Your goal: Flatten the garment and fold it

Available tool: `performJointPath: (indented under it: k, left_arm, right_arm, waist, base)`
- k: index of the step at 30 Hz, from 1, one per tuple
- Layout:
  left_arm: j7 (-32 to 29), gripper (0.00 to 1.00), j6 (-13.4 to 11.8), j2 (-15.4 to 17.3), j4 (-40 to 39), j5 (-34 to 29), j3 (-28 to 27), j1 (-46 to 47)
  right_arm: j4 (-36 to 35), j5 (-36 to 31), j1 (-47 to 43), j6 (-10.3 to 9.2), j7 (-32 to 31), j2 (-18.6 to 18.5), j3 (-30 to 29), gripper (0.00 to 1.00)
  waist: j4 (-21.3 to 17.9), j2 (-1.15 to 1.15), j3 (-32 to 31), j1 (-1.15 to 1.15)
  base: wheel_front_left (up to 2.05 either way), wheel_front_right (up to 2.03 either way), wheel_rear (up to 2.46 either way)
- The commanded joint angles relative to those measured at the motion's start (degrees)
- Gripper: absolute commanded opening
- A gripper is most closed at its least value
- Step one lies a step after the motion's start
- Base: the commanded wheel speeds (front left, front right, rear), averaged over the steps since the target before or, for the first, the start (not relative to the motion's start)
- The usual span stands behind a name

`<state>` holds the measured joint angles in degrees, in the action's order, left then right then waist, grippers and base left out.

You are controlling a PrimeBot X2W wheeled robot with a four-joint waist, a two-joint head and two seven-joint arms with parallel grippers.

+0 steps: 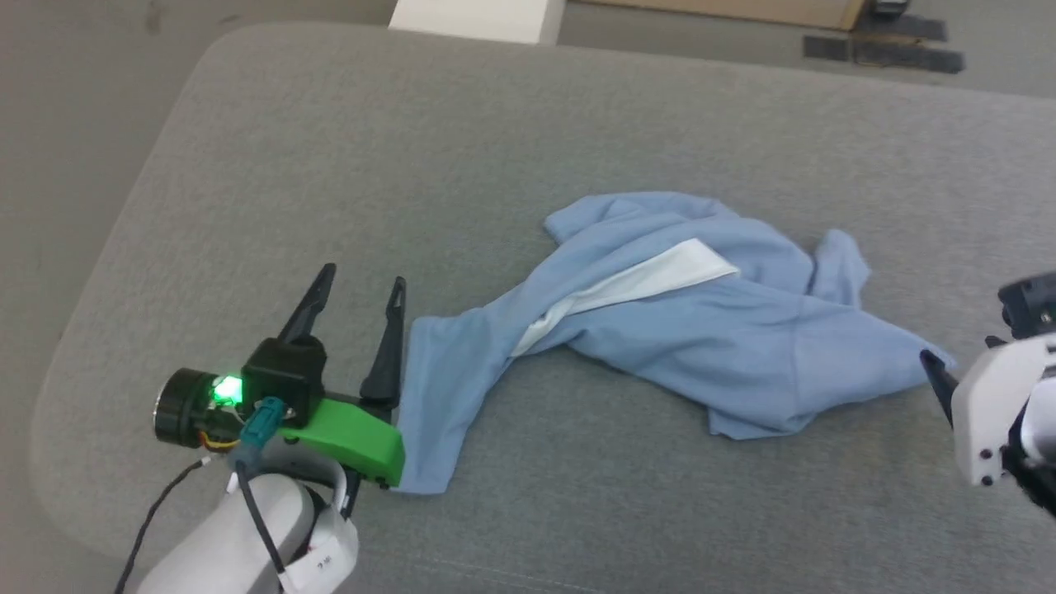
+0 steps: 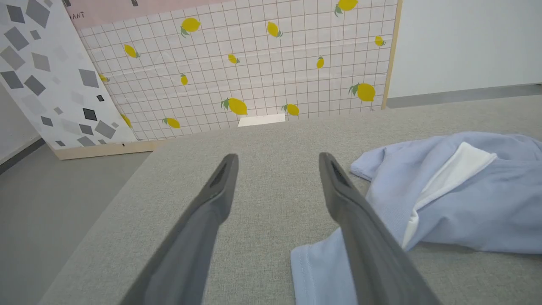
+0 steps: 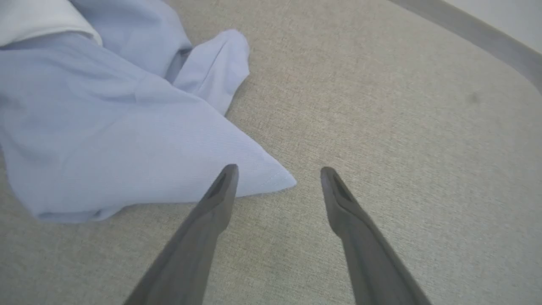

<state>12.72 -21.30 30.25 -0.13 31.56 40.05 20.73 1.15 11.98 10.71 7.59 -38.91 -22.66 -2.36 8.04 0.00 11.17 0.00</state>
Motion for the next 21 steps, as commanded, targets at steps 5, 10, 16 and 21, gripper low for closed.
performJointPath:
  k: [5, 10, 16, 21]
  left_arm:
    - [0.75, 1.0, 0.37, -1.18, 1.21, -0.46, 0.18, 1.8]
    - [1.18, 1.0, 0.55, -1.96, 1.7, -0.65, -0.1, 2.74]
    - [1.58, 1.0, 0.77, -2.75, 2.23, -0.82, -0.35, 3.16]
    - [1.84, 1.0, 1.04, -3.16, 3.2, -0.84, -0.67, 3.03]
  right_arm:
    - [4.04, 3.45, 4.09, -0.1, -9.3, -5.41, 3.91, 1.0]
    - [6.85, 3.48, 5.59, -0.1, -10.13, -7.67, 5.86, 1.0]
    - [9.24, 4.24, 4.96, -0.1, -10.47, -8.94, 9.31, 1.0]
    - [9.6, 6.2, 3.41, -0.1, -11.02, -10.71, 13.2, 0.0]
  waist:
    - [5.43, 0.0, 5.01, 0.0]
    - [7.39, 0.0, 7.01, 0.0]
    - [8.95, 0.0, 9.1, 0.0]
    - [9.07, 0.0, 9.14, 0.0]
  base:
    - [0.0, 0.0, 0.0]
    - [0.0, 0.0, 0.0]
    - [0.0, 0.0, 0.0]
    - [0.0, 0.0, 0.0]
